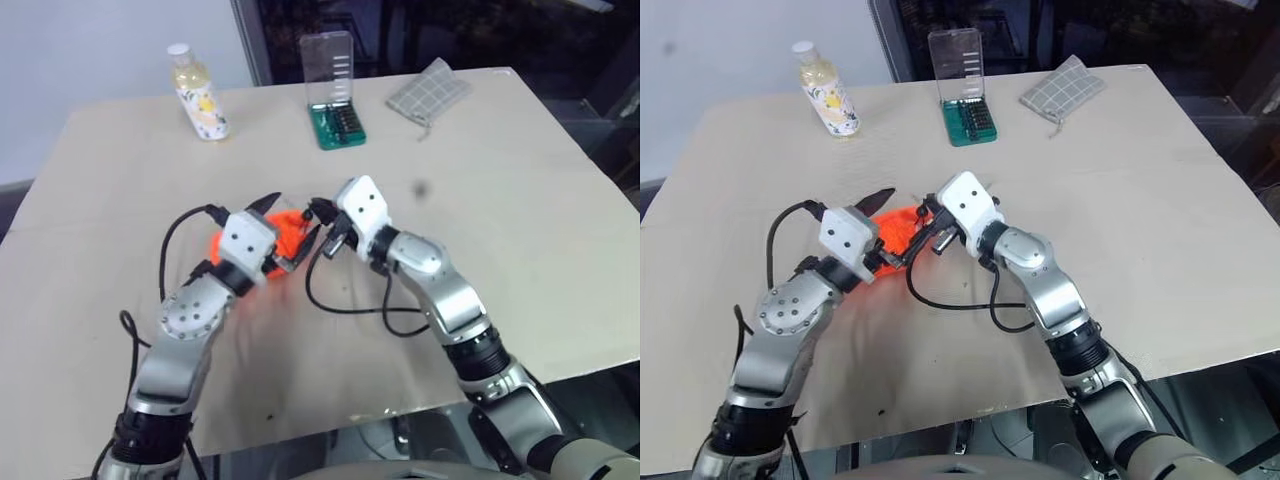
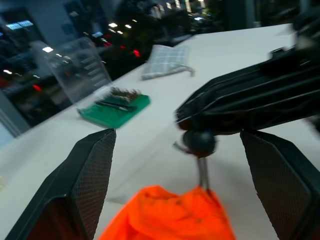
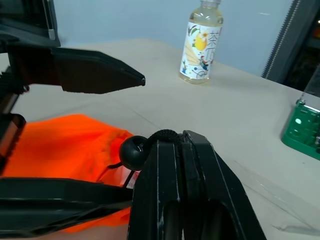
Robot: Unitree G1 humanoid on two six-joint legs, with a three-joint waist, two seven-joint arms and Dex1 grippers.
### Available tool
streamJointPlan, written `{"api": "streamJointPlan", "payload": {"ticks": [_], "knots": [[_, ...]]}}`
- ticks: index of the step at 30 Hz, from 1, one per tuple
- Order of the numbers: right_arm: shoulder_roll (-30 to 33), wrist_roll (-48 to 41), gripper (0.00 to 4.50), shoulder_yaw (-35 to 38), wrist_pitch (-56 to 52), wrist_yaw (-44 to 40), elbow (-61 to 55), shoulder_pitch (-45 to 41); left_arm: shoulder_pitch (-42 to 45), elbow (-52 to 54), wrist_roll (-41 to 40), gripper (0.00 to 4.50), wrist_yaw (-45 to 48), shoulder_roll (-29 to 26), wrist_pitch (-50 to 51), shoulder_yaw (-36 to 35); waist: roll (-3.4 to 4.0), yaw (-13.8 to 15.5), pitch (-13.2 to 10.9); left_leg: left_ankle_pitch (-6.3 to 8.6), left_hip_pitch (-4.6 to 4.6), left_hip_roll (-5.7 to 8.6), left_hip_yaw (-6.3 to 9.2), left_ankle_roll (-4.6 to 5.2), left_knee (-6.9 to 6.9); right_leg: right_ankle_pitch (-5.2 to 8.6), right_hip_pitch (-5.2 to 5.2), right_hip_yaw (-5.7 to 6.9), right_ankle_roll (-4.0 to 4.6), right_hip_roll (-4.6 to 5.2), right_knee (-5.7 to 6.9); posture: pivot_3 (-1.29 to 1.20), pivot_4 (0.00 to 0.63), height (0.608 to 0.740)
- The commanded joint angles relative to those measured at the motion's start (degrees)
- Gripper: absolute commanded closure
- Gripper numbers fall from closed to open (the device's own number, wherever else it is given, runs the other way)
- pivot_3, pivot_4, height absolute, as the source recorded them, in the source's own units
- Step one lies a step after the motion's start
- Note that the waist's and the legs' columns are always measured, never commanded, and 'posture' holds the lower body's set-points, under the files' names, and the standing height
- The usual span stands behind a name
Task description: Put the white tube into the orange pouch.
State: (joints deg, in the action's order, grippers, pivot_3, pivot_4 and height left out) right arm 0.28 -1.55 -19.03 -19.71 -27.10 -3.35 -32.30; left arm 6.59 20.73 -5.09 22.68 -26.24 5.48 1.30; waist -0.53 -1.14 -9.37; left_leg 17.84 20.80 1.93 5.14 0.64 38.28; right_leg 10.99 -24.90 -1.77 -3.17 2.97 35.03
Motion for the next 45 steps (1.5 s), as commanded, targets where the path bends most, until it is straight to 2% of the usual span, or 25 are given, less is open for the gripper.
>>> {"api": "streamJointPlan", "payload": {"ticks": [1, 2, 17, 20, 22, 24, 25, 29, 33, 39, 45], "knots": [[-0.5, -1.3, 4.5, 0.7, 1.6, 0.0, -3.9, 0.0, -0.6, -0.2, 3.1, 1.19, -0.6, 0.9, -3.1, 1.8, 0.0, 0.1, 0.0, 0.0, 0.01, 0.0, 0.0, 0.0, 0.0, 0.0, 0.0, 0.0, 0.0, 0.0, 0.0, 0.0, 0.15, 0.74], [-0.5, -1.4, 4.5, 0.8, 1.7, 0.0, -3.9, -0.1, -0.6, -0.1, 3.3, 1.68, -0.4, 1.2, -3.0, 2.1, 0.0, 0.1, 0.0, 0.0, 0.01, 0.01, -0.01, 0.0, 0.01, 0.0, 0.0, 0.0, 0.0, 0.02, 0.01, 0.0, 0.15, 0.74], [0.5, -1.3, 4.5, -0.5, 4.3, -0.6, -3.5, 0.9, 0.7, 1.3, 4.5, 1.68, -0.9, 2.8, -1.6, 1.6, -0.01, 0.1, 0.0, -0.01, -0.08, 0.0, 0.0, 0.0, 0.15, 0.0, -0.01, 0.0, 0.0, 0.04, 0.41, 0.0, 0.15, 0.74], [0.5, -1.3, 4.5, -0.5, 4.5, -0.7, -3.3, 1.0, 1.1, 1.3, 4.3, 2.5, -0.5, 3.1, -1.5, 1.5, -0.02, 0.1, 0.0, -0.01, -0.08, 0.0, 0.01, 0.0, 0.16, 0.0, -0.01, 0.0, 0.0, 0.04, 0.44, 0.0, 0.15, 0.74], [0.6, -1.2, 4.5, -0.5, 4.5, -0.7, -3.3, 1.1, 1.4, 1.5, 3.7, 3.55, -0.7, 3.7, -0.9, 1.0, -0.02, 0.1, 0.0, -0.02, -0.08, 0.0, 0.01, -0.01, 0.17, 0.0, -0.02, 0.0, 0.0, 0.04, 0.46, 0.0, 0.15, 0.74], [0.7, -1.2, 4.5, -0.6, 4.6, -0.8, -3.2, 1.2, 1.6, 1.4, 3.7, 4.36, -0.6, 3.8, -0.9, 0.8, -0.02, 0.1, 0.0, -0.02, -0.08, 0.0, 0.01, -0.01, 0.18, 0.0, -0.02, 0.0, 0.0, 0.04, 0.46, 0.0, 0.15, 0.74], [0.8, -1.2, 4.5, -0.6, 4.6, -0.8, -3.2, 1.2, 1.6, 1.4, 3.7, 4.44, -0.5, 3.9, -0.9, 0.7, -0.03, 0.1, 0.0, -0.02, -0.08, 0.0, 0.0, -0.01, 0.18, 0.0, -0.02, 0.0, 0.0, 0.04, 0.46, 0.0, 0.15, 0.74], [0.7, -1.6, 4.5, 0.0, 4.6, -0.4, -3.4, 1.2, 1.2, 1.6, 4.0, 4.44, -0.4, 4.1, -1.2, 0.6, -0.02, 0.1, 0.0, -0.02, -0.08, 0.01, 0.01, -0.01, 0.18, 0.0, -0.02, 0.0, 0.0, 0.04, 0.46, 0.0, 0.15, 0.74], [-1.1, -4.6, 4.5, 6.0, 4.6, 2.9, -3.5, -2.1, 0.5, 2.1, 5.5, 4.44, -1.9, 3.7, -2.1, -1.0, -0.02, 0.1, 0.0, -0.02, -0.08, 0.0, 0.01, -0.01, 0.18, 0.0, -0.03, -0.01, 0.0, 0.04, 0.48, 0.0, 0.15, 0.74], [0.2, -6.5, 4.5, 14.7, 8.1, 7.2, -1.7, -8.8, 0.3, 1.9, 10.4, 4.44, -4.0, 2.0, -6.3, -2.0, -0.02, 0.2, 0.0, -0.03, -0.08, 0.01, 0.0, -0.03, 0.2, 0.0, -0.06, -0.03, 0.0, 0.05, 0.58, 0.0, 0.15, 0.74], [2.4, -7.9, 4.5, 20.0, 10.3, 9.8, -0.3, -13.2, -0.3, 1.4, 11.9, 4.44, -5.3, 2.4, -6.2, -2.3, -0.02, 0.3, 0.0, -0.03, 0.03, 0.06, -0.05, -0.03, 0.2, 0.0, -0.19, -0.06, 0.0, 0.09, 0.62, 0.0, 0.15, 0.74]]}}
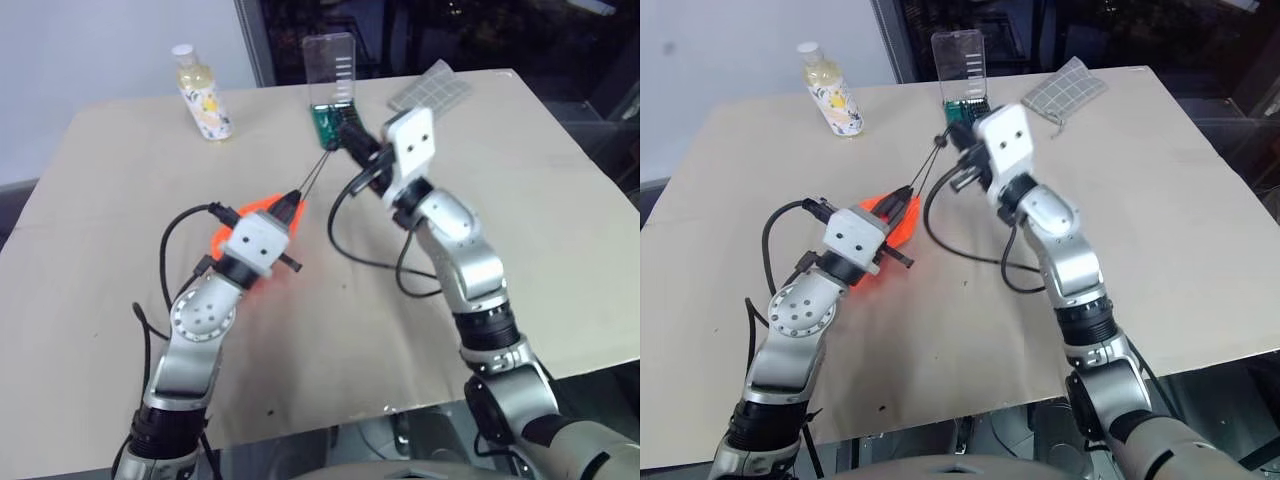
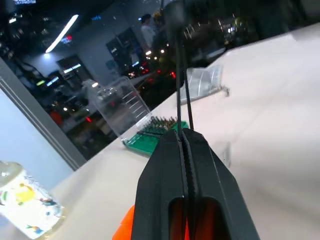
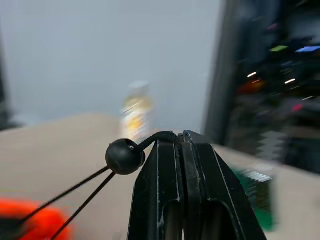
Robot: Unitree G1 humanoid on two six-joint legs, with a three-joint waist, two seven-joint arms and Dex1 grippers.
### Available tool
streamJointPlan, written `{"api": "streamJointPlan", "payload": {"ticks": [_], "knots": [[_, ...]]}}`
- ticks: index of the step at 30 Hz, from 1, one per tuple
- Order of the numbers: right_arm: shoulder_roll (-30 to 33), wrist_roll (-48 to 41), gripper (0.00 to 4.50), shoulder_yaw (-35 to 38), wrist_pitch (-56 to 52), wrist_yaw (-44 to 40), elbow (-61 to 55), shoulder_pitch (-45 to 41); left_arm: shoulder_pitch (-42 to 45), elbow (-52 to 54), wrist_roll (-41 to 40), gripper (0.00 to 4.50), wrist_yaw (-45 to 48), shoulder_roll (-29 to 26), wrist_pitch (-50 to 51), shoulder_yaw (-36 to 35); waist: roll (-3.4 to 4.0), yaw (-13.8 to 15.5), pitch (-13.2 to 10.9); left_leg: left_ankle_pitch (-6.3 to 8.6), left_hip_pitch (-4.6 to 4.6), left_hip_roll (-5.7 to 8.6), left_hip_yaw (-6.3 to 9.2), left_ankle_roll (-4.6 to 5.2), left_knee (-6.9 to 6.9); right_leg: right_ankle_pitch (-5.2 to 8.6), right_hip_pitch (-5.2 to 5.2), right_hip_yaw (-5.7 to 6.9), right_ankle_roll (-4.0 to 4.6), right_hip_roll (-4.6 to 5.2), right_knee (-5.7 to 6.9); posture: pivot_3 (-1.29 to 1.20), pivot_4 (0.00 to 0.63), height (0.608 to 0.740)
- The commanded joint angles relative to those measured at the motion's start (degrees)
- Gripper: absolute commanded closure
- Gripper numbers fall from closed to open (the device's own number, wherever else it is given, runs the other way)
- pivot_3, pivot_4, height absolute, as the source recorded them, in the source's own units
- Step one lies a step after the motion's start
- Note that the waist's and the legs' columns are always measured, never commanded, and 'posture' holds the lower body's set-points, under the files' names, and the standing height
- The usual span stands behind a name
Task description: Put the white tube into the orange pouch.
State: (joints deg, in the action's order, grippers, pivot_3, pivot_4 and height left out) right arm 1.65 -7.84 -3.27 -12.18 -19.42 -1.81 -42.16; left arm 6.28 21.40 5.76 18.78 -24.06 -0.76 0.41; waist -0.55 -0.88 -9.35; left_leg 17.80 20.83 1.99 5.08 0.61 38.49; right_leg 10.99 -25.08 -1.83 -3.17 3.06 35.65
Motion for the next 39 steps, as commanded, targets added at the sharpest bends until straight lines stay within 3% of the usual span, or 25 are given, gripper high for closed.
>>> {"api": "streamJointPlan", "payload": {"ticks": [1, 11, 19, 30, 39], "knots": [[1.4, -1.7, 4.5, 4.9, 3.0, 2.3, -1.9, -3.8, -0.1, 0.5, 1.1, 4.44, -1.7, 0.3, 0.4, -1.6, 0.0, 0.0, 0.0, 0.0, 0.04, 0.01, -0.01, 0.0, 0.0, 0.0, -0.04, 0.0, 0.0, 0.01, 0.02, 0.0, 0.15, 0.74], [4.1, -2.6, 4.5, 4.7, 2.1, 0.8, -4.3, -4.5, -1.0, -1.5, -0.9, 4.44, -0.8, 0.3, -1.7, -2.2, 0.0, -0.8, 0.0, 0.0, 0.0, -0.07, -0.24, 0.02, -0.02, 0.0, -0.16, -0.2, 0.0, 0.0, 0.19, 0.0, 0.15, 0.74], [5.2, -3.9, 4.5, 1.6, 1.2, -3.2, -6.2, -4.0, 8.7, -1.9, -1.7, 0.79, 2.0, 1.0, -3.6, 1.8, -0.03, -0.9, 0.0, -0.01, 0.0, -0.09, -0.24, 0.02, 0.02, -0.01, -0.15, -0.21, 0.0, 0.04, 0.2, 0.0, 0.15, 0.74], [9.0, -3.1, 4.5, -4.3, 3.6, -11.7, -9.9, -0.4, 21.2, -5.1, -11.6, 0.79, 11.2, 1.7, -0.5, 3.2, -0.04, -1.5, 0.0, -0.01, 0.0, -0.08, -0.27, 0.02, 0.02, -0.01, -0.17, -0.26, -0.01, 0.0, 0.19, 0.0, 0.15, 0.74], [13.0, 3.1, 4.5, -6.8, 10.9, -13.4, -7.5, 0.0, 22.5, -5.6, -14.6, 0.79, 13.1, 2.0, 0.8, 3.1, -0.05, -1.4, 0.0, -0.01, 0.0, -0.05, -0.27, 0.02, 0.07, -0.01, -0.16, -0.26, -0.01, -0.02, 0.19, 0.0, 0.15, 0.74]]}}
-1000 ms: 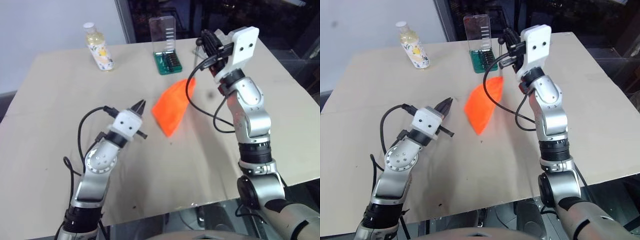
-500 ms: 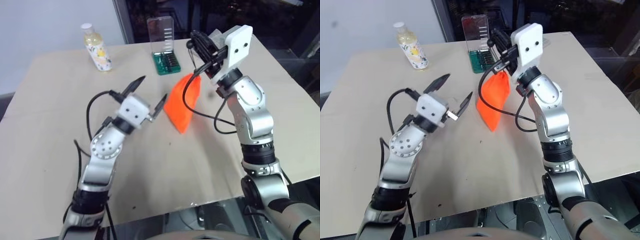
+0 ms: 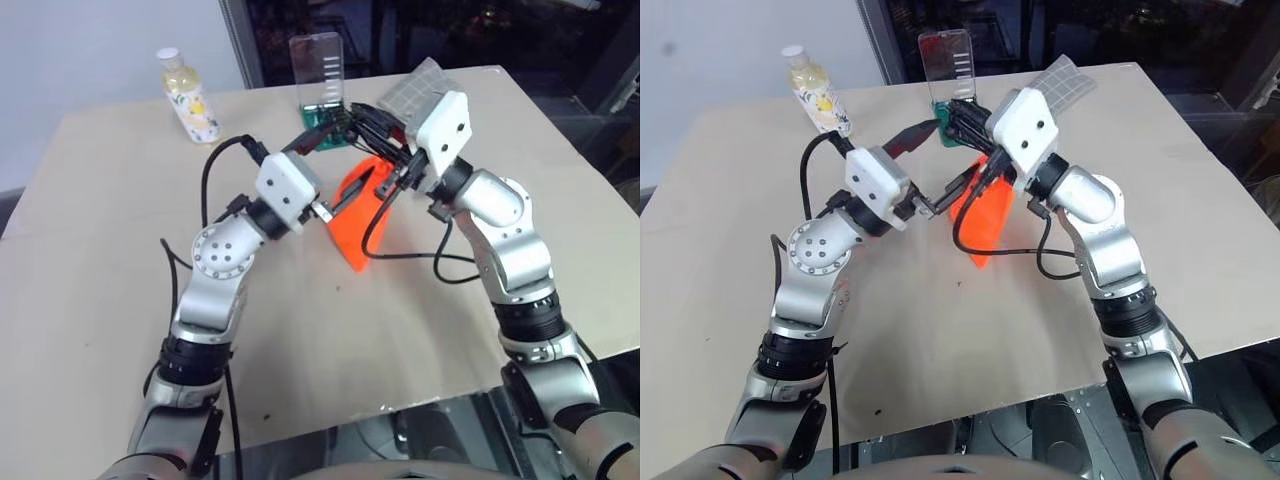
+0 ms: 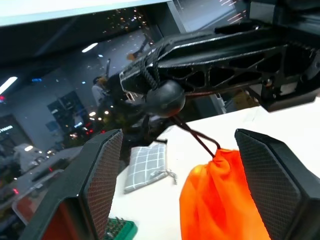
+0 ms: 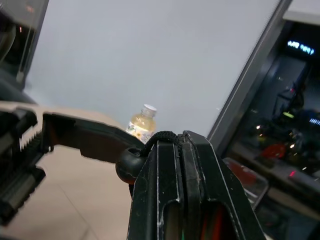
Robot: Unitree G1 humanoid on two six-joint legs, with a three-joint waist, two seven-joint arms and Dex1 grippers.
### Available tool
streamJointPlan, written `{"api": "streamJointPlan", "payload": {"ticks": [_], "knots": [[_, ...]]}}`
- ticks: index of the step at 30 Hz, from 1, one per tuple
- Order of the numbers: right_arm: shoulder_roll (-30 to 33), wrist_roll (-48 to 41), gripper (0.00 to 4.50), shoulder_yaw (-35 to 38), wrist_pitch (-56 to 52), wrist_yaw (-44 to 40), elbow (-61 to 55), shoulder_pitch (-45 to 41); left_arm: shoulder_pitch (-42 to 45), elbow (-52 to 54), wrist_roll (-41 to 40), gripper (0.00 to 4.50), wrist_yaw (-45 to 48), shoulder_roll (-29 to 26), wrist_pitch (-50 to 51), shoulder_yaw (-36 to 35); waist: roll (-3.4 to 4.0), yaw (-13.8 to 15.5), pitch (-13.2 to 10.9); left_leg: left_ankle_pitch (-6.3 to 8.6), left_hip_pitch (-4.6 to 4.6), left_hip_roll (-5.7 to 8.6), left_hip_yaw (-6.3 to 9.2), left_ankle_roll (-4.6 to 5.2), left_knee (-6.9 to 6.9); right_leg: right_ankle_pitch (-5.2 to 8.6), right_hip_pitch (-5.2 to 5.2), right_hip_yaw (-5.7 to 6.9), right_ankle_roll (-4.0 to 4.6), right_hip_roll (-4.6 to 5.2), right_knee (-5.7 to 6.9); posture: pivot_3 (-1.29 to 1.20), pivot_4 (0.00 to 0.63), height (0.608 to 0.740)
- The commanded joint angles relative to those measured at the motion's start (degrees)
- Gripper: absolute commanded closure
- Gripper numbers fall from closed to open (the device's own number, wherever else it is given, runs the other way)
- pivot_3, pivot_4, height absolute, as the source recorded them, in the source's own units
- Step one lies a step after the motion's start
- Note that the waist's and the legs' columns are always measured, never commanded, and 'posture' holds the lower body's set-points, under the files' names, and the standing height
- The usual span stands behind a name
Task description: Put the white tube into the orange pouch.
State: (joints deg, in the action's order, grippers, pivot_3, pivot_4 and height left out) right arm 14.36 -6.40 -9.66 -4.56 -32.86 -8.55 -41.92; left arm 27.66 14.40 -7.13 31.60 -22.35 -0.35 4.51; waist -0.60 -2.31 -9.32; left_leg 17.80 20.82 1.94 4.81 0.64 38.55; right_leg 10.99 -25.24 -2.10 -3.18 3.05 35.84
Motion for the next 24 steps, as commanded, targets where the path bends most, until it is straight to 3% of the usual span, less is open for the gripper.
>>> {"api": "streamJointPlan", "payload": {"ticks": [1, 24], "knots": [[0.4, 2.2, 4.5, -0.6, 3.9, 0.1, -0.5, -0.2, 1.1, 1.7, -2.1, 0.79, 0.4, 0.4, 0.8, -1.0, 0.0, 0.0, 0.0, 0.0, 0.0, -0.01, -0.01, 0.0, 0.0, 0.0, 0.0, -0.01, 0.0, 0.0, 0.0, 0.0, 0.15, 0.74], [4.2, 12.8, 4.5, -2.6, 18.8, 0.6, 6.1, -0.1, -0.4, 6.1, -9.8, 0.79, 4.1, -0.5, 9.6, -1.4, -0.01, 0.0, 0.0, 0.0, -0.01, -0.01, -0.04, 0.0, 0.02, 0.0, 0.0, -0.06, 0.0, -0.01, 0.01, 0.0, 0.15, 0.74]]}}
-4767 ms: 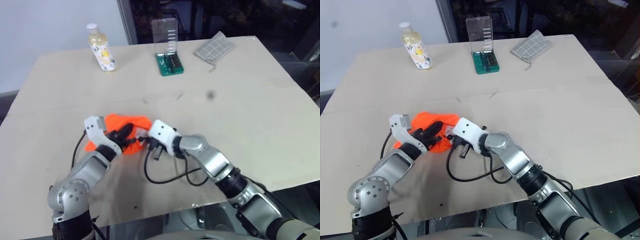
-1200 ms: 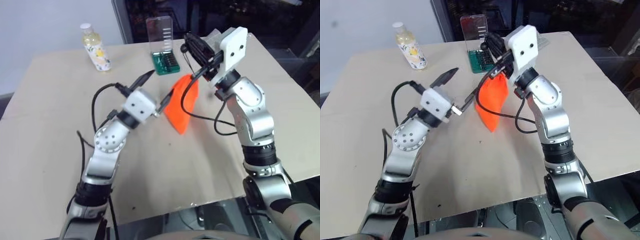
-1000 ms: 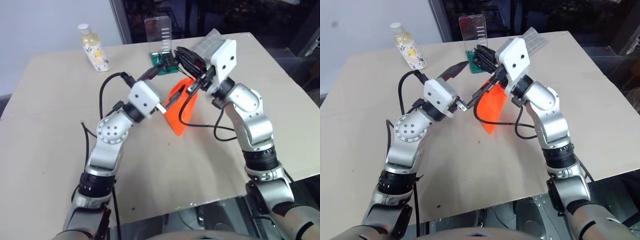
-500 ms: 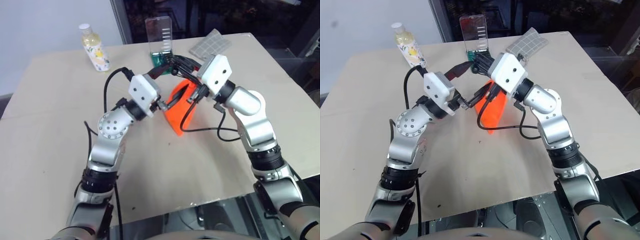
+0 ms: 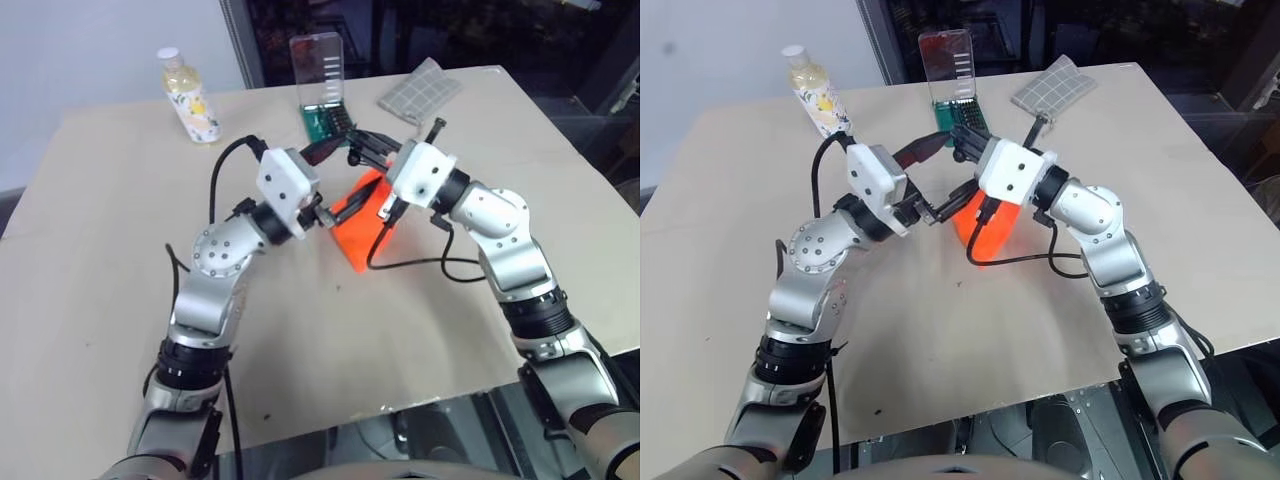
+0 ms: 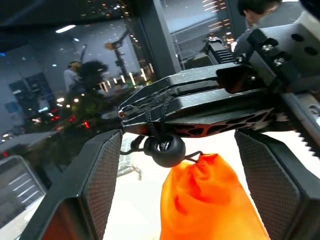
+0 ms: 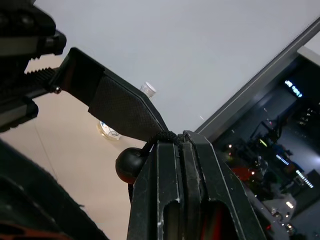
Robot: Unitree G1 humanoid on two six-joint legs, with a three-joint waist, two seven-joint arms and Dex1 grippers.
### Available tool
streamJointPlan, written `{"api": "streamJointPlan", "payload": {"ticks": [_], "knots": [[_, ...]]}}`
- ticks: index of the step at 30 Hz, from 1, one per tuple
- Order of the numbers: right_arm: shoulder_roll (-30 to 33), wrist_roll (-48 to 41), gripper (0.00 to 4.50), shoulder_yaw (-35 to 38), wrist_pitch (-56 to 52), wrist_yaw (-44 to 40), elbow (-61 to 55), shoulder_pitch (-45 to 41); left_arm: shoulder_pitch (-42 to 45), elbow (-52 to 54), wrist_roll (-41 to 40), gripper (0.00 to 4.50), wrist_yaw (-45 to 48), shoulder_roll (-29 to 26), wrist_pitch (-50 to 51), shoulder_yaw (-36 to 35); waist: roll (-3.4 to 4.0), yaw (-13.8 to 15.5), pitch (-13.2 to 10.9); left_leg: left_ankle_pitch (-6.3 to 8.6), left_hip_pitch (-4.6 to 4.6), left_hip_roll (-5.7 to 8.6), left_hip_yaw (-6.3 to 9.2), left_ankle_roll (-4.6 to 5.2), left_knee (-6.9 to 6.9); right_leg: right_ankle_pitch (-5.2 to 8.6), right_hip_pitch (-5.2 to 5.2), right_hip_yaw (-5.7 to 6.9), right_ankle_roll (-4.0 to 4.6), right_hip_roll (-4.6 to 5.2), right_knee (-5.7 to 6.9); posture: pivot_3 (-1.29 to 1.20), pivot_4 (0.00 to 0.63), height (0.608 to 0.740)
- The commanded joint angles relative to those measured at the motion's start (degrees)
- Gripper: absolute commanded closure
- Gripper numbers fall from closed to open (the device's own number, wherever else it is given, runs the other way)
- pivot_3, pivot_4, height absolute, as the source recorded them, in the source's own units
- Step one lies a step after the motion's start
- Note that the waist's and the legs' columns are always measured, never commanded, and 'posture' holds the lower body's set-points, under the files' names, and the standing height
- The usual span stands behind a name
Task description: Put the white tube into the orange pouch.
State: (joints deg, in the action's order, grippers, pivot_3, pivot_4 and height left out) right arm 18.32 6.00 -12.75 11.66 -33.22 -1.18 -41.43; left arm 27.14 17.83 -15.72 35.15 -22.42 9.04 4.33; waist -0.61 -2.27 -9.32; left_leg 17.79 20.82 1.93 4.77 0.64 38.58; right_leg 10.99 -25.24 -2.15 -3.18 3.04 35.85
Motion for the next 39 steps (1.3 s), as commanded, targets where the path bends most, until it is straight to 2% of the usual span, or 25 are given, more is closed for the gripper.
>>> {"api": "streamJointPlan", "payload": {"ticks": [1, 4, 6, 10, 20, 21, 28, 35, 39], "knots": [[0.2, 0.5, 4.5, 0.7, 2.9, 1.1, -1.2, -0.6, 0.1, 2.6, -1.3, 0.79, 0.6, -0.5, 0.3, -1.2, 0.0, 0.0, 0.0, 0.0, 0.0, 0.0, 0.0, 0.0, 0.0, 0.0, 0.0, 0.0, 0.0, 0.0, 0.0, 0.0, 0.15, 0.74], [0.7, 1.0, 4.5, 0.9, 3.9, 1.1, -1.0, -0.6, 0.0, 2.4, -1.5, 1.57, 1.0, -0.8, 0.4, -1.4, 0.0, 0.0, 0.0, 0.0, 0.0, 0.0, 0.0, 0.0, 0.0, 0.0, 0.0, 0.0, 0.0, 0.0, 0.0, 0.0, 0.15, 0.74], [1.0, 1.2, 4.5, 0.9, 4.4, 1.2, -0.9, -0.5, 0.1, 2.2, -1.7, 2.67, 1.2, -0.9, 0.6, -1.5, 0.0, 0.0, 0.0, 0.0, 0.0, 0.0, 0.0, 0.0, 0.01, 0.0, 0.0, 0.0, 0.0, 0.0, 0.01, 0.0, 0.15, 0.74], [1.3, 1.2, 4.5, 0.9, 4.8, 1.2, -1.0, -0.4, 0.3, 1.4, -1.8, 4.44, 1.6, -1.0, 0.3, -1.5, 0.0, 0.0, 0.0, 0.0, 0.0, 0.0, 0.0, 0.0, 0.02, 0.0, 0.0, 0.0, 0.0, 0.0, 0.01, 0.0, 0.15, 0.74], [2.1, 1.5, 4.5, 0.6, 4.4, 1.0, -1.4, 0.9, 0.9, 1.4, -2.4, 4.44, 0.0, 0.1, 0.0, -2.7, 0.0, 0.0, 0.0, 0.0, 0.0, 0.0, -0.01, 0.0, 0.02, 0.0, 0.0, -0.01, 0.0, 0.0, 0.01, 0.0, 0.15, 0.74], [2.2, 1.5, 4.5, 0.6, 4.4, 1.0, -1.4, 1.0, 0.8, 1.5, -3.2, 4.17, 0.1, 0.1, 0.4, -3.2, 0.0, 0.0, 0.0, 0.0, 0.0, 0.0, -0.01, 0.0, 0.02, 0.0, 0.0, -0.01, 0.0, 0.0, 0.01, 0.0, 0.15, 0.74], [2.2, 1.7, 4.5, 0.6, 4.7, 0.9, -1.1, 1.0, 0.5, 1.8, -5.5, 4.17, 0.1, 0.4, 1.9, -4.5, -0.01, 0.0, 0.0, 0.0, 0.0, -0.01, -0.02, 0.0, 0.04, 0.0, 0.0, -0.02, 0.0, 0.0, 0.02, 0.0, 0.15, 0.74], [2.1, 1.9, 4.5, 0.7, 4.9, 1.0, -0.5, 0.7, -1.0, 1.7, -6.6, 4.17, 4.2, -1.0, 2.3, -3.6, -0.01, 0.0, 0.0, 0.0, 0.0, 0.0, -0.03, 0.0, 0.04, 0.0, 0.0, -0.02, 0.0, 0.0, 0.02, 0.0, 0.15, 0.74], [2.1, 1.7, 4.5, 0.9, 4.8, 1.1, -0.4, 0.7, -0.9, 0.8, -4.2, 4.17, 3.6, -1.2, 0.7, -3.6, -0.01, 0.0, 0.0, 0.0, 0.0, -0.01, -0.02, 0.0, 0.04, 0.0, 0.0, -0.03, 0.0, 0.0, 0.02, 0.0, 0.15, 0.74]]}}
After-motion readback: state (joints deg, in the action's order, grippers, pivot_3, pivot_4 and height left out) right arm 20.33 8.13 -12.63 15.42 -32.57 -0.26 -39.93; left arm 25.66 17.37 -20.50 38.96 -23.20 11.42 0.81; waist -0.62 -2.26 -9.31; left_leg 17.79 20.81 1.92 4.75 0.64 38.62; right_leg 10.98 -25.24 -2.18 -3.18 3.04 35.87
